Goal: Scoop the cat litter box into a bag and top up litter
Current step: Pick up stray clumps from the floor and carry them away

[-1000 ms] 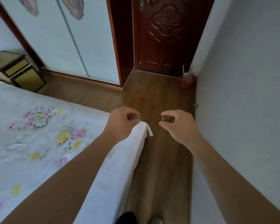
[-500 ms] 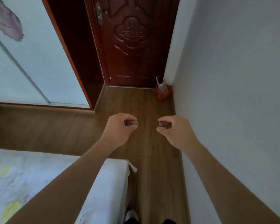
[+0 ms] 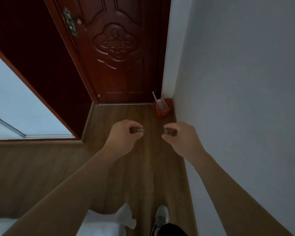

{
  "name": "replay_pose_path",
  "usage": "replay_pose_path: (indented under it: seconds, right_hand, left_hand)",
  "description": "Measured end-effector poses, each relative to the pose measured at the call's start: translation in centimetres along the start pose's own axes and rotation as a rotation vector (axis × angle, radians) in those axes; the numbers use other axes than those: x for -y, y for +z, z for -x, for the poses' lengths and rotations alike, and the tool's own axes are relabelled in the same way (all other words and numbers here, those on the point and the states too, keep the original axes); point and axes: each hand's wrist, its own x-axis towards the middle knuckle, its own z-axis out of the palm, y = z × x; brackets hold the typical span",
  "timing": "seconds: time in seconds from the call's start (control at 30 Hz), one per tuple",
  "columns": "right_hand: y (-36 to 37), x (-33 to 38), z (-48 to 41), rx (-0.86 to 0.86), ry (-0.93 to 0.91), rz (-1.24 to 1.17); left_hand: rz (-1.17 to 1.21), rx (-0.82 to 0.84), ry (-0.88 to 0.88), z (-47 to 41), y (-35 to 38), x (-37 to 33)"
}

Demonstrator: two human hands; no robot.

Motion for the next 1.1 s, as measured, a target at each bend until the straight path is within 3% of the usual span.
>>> replay_pose_path:
  seconds: [0.57,1.1]
  right_hand:
    - [-2.3,-3.7,-31.1,-0.005,0.010,0.017]
    - [-0.7,-8.5,-58.0,-0.076,0.249,-0.125]
  left_hand:
    - [0.105,0.034,0.019,-32.7,1.5,-0.4]
    - [0.082,0.250,0.182,-65.4,5.9,2.4]
